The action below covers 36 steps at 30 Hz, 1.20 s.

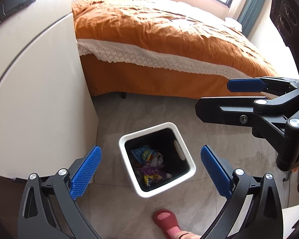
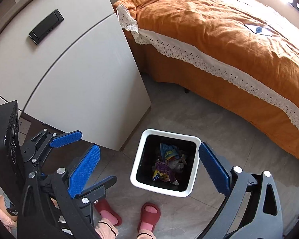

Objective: Collect trash
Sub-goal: 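Carry both bags over the white bin and open both tools to drop them, then return both tools to the desk toward the wrapper and orange cup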

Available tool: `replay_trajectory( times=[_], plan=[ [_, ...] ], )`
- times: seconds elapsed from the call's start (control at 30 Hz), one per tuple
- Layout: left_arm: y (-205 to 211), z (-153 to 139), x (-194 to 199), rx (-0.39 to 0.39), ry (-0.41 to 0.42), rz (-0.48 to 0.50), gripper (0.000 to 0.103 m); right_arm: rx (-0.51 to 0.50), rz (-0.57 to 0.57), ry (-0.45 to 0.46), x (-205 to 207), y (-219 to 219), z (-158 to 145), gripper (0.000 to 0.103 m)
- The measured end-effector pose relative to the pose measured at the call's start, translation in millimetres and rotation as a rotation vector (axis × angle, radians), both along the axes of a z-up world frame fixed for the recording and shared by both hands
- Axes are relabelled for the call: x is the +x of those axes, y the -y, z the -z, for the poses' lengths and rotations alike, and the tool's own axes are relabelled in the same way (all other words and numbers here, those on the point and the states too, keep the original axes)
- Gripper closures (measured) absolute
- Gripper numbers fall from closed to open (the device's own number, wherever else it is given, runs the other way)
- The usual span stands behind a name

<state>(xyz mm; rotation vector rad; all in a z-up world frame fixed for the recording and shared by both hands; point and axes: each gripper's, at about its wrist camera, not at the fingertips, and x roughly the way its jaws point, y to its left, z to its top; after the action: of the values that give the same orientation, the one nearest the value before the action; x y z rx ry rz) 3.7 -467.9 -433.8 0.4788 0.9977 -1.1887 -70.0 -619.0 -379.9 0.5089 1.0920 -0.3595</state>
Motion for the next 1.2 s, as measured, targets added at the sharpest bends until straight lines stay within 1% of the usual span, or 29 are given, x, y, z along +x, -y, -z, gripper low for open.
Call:
replay_trajectory(
  times=[0.1, 0.23, 0.27, 0.43, 0.53, 0.57, 0.63, 0.8, 0.87, 1.03, 1.1, 1.2],
  plan=[
    [-5, -21, 1, -0.016, 0.013, -0.015, 0.005, -0.010, -0.006, 0.017, 2, -2, -19, 0.004],
    [-16, -62, 0, -0.043, 0.032, -0.043, 0.005, -0.016, -0.010, 0.059, 4, -7, -59, 0.004],
    [-21, -79, -1, -0.053, 0.046, -0.053, 0.005, -0.020, -0.013, 0.073, 4, -9, -70, 0.004],
    [-41, -143, -3, -0.095, 0.091, -0.106, 0.005, -0.037, -0.040, 0.170, 8, -22, -139, 0.004],
    [-56, -180, -1, -0.121, 0.091, -0.157, 0.005, -0.046, -0.075, 0.229, 14, -32, -176, 0.004],
    [-64, -195, 0, -0.134, 0.103, -0.182, 0.005, -0.049, -0.087, 0.249, 17, -35, -188, 0.004],
    [-73, -216, 1, -0.144, 0.128, -0.217, 0.005, -0.046, -0.117, 0.292, 22, -41, -211, 0.004],
    [-109, -270, 11, -0.173, 0.190, -0.355, 0.005, -0.023, -0.206, 0.384, 39, -62, -257, 0.004],
    [-122, -287, 16, -0.176, 0.221, -0.405, 0.005, -0.012, -0.258, 0.417, 52, -73, -275, 0.004],
    [-164, -321, 36, -0.177, 0.339, -0.542, 0.005, -0.022, -0.418, 0.490, 86, -110, -314, 0.004],
    [-182, -329, 47, -0.168, 0.376, -0.589, 0.005, -0.032, -0.472, 0.509, 103, -126, -324, 0.004],
    [-207, -335, 66, -0.148, 0.409, -0.648, 0.005, -0.043, -0.535, 0.524, 129, -148, -331, 0.004]
  ],
)
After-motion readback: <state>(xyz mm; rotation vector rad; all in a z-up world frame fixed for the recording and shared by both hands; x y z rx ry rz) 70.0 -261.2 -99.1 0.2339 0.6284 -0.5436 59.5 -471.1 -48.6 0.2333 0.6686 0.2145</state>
